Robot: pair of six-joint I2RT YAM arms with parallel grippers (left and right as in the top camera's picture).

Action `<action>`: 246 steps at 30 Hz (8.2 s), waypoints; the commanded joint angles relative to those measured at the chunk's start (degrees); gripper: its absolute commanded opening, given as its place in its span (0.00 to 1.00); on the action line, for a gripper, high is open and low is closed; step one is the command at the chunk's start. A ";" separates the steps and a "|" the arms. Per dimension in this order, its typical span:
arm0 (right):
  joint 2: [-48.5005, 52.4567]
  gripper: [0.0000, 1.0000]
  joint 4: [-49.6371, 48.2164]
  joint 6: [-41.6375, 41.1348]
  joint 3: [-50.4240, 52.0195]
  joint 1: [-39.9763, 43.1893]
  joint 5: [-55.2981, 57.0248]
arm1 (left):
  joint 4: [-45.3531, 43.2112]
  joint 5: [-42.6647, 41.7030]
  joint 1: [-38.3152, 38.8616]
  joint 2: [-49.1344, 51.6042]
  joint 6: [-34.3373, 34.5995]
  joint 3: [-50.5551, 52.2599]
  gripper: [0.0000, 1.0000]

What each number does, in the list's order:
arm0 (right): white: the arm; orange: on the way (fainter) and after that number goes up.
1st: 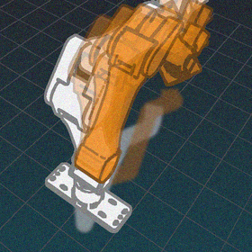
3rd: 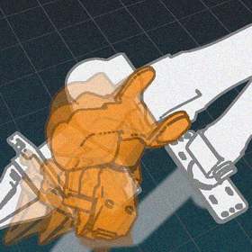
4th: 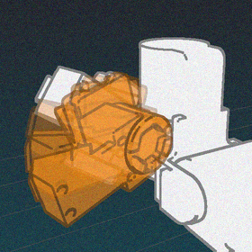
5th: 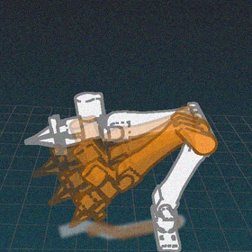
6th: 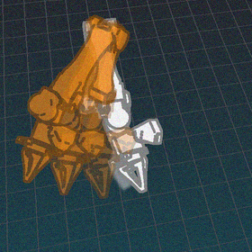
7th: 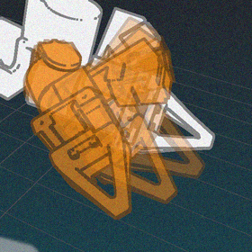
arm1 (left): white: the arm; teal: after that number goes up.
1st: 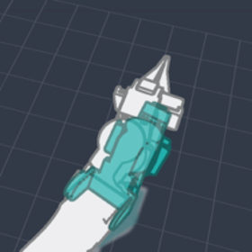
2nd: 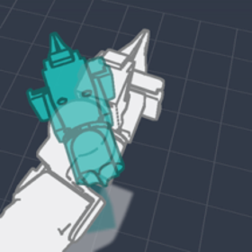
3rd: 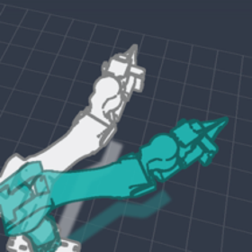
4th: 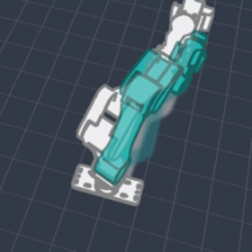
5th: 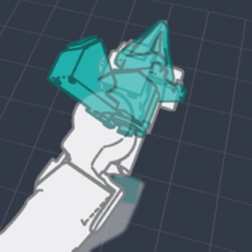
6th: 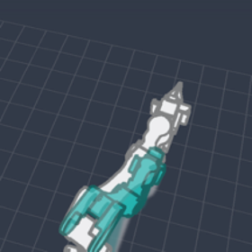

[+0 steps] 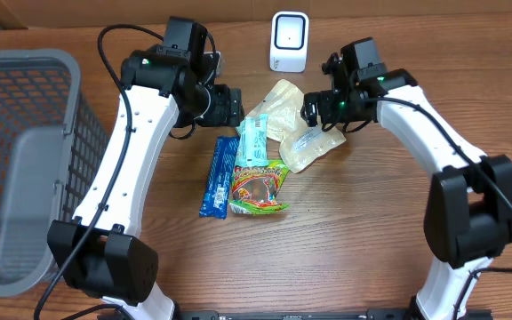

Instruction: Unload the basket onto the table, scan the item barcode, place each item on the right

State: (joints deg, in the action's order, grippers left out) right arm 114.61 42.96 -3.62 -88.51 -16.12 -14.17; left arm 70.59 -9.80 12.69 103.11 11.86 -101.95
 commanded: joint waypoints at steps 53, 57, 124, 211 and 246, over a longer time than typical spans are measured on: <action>-6.12 0.04 34.32 -48.78 3.48 -19.10 59.58 | -1.92 -1.09 2.34 -0.02 0.11 0.55 1.00; -1.03 0.04 34.07 -48.96 3.48 -21.33 59.67 | -2.25 -1.11 2.34 -0.02 0.13 0.55 1.00; -7.13 0.58 18.34 -21.46 19.45 10.67 -2.45 | -4.46 -0.31 2.38 0.74 0.13 0.57 1.00; 4.94 0.66 11.23 -37.70 2.93 5.09 1.03 | -4.63 4.04 -0.79 0.74 -3.10 0.57 1.00; 7.72 0.60 -11.17 -37.16 3.45 8.24 0.24 | -4.39 2.71 -0.37 0.74 -3.06 0.57 1.00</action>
State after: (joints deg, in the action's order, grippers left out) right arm 120.18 32.34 -38.48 -84.97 -6.55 -15.16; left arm 66.17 -6.63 11.90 103.11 10.07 -101.62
